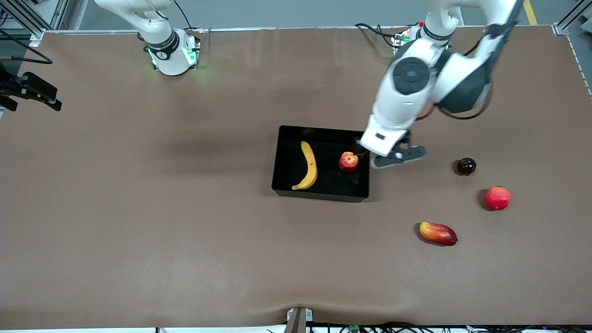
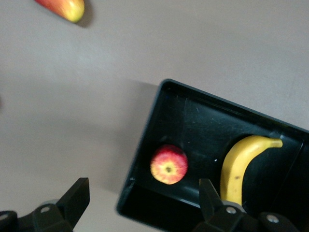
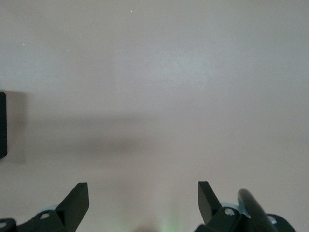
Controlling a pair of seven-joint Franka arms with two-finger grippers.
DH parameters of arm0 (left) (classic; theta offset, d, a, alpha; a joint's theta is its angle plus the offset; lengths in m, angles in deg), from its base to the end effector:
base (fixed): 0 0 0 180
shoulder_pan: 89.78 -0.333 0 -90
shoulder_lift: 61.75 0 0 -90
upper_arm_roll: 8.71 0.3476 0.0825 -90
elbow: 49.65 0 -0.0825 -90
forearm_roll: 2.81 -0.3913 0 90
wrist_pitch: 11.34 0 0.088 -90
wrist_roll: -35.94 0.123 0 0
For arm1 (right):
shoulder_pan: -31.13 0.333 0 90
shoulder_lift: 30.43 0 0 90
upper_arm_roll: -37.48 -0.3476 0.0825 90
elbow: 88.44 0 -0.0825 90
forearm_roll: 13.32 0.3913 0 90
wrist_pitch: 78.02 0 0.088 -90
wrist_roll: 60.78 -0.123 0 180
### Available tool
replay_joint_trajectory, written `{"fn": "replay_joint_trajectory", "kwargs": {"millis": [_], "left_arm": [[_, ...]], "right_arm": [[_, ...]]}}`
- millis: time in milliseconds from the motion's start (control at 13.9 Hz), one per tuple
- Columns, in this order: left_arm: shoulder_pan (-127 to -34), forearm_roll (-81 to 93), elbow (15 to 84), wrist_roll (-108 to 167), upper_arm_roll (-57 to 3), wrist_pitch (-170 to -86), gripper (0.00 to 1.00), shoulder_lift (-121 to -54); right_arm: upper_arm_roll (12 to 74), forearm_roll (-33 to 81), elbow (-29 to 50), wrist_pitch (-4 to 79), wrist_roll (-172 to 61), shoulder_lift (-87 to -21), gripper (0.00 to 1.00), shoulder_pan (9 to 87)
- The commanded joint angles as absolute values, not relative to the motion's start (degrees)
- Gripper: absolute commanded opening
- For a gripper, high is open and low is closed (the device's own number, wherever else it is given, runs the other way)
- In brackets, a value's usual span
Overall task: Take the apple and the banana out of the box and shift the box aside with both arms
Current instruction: 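Reach the left gripper into the tray and grasp the small apple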
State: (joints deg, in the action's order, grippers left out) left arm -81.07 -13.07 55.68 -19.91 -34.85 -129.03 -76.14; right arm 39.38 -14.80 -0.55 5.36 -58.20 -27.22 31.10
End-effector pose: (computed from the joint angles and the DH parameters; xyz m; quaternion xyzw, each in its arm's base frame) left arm 0.5328 -0.3355 0.4155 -0.9889 -0.1467 -0.0150 0.0193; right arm 0.5296 -0.0219 0.6782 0.9999 0.0044 -0.0118 0.0115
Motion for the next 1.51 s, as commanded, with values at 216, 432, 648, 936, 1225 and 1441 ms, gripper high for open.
{"fn": "replay_joint_trajectory", "kwargs": {"millis": [216, 432, 648, 936, 1225, 1441], "left_arm": [[-76.4, -22.1, 58.6, -51.8, -34.9, -133.4, 1.0, -83.8], [-75.0, -26.6, 58.1, -65.4, -34.9, -133.6, 1.0, -88.5], [-75.1, -27.2, 57.8, -74.8, -34.8, -137.4, 1.0, -92.2], [-75.1, -28.8, 57.8, -81.4, -34.6, -138.1, 1.0, -95.3], [-75.2, -33.7, 56.4, -85.5, -34.6, -138.3, 0.39, -98.7], [-75.7, -33.9, 53.5, -84.6, -34.8, -137.7, 0.0, -97.9]], "right_arm": [[38.9, -16.0, -1.7, 4.9, -58.9, -27.7, 1.0, 30.9], [38.9, -16.0, -1.7, 4.9, -58.9, -27.7, 1.0, 30.9], [38.9, -16.0, -1.7, 4.9, -58.9, -27.7, 1.0, 30.8], [38.9, -16.0, -1.7, 4.9, -58.9, -27.7, 1.0, 30.8], [38.9, -16.0, -1.7, 4.9, -58.8, -27.7, 1.0, 30.5], [38.9, -16.0, -1.6, 4.9, -59.0, -27.7, 1.0, 30.8]]}}
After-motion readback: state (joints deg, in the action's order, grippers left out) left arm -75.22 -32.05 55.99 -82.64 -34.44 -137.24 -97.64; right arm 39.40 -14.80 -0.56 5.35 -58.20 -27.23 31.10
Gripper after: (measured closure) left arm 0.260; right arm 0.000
